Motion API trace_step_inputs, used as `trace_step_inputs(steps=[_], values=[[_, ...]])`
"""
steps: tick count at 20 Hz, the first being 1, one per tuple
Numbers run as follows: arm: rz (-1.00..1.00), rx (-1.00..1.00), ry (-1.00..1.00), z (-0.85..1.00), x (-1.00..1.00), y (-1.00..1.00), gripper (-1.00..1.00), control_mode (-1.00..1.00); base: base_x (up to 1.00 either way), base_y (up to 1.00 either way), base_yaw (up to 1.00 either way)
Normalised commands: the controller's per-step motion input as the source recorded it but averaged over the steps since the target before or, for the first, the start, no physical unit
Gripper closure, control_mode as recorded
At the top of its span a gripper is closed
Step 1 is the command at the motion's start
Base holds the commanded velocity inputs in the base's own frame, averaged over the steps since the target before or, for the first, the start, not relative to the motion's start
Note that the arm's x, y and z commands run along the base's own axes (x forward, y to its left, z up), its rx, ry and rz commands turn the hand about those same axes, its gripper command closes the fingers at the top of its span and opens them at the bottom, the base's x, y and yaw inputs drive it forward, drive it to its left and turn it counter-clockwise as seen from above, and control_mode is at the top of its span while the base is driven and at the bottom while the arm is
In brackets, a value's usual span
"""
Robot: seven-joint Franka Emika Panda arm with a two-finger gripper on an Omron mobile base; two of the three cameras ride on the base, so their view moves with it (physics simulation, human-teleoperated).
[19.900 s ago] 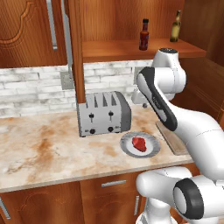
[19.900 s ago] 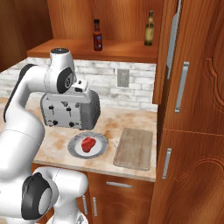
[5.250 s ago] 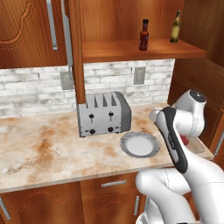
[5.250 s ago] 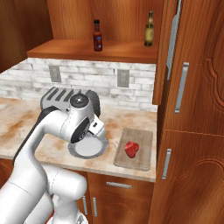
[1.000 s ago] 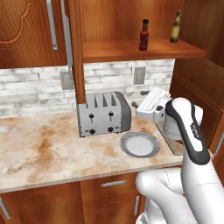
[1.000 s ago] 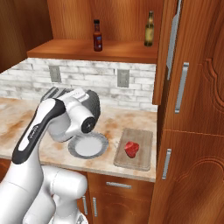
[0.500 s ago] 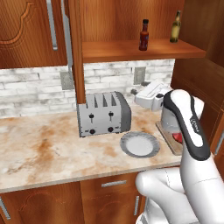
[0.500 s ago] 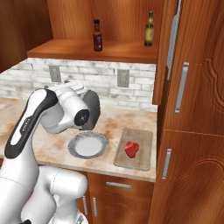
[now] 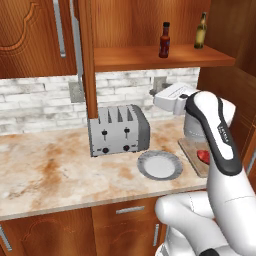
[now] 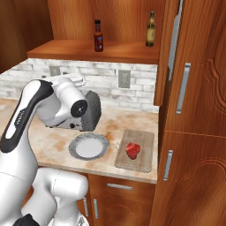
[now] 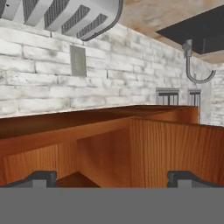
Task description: Pick the steak from the plate and place it on the cutting board. Then pick the condiment bottle from the cabinet and place it next to the cutting board.
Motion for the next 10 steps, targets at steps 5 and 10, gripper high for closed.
trace_step_inputs(steps=[5,10], values=[[-0.02,0.0,0.01,0.3,0.0,0.0,-1.0,-1.0,0.0,0.0,0.0],[-0.04,0.0,0.03,0.24,0.0,0.0,-1.0,-1.0,0.0,0.0,0.0]])
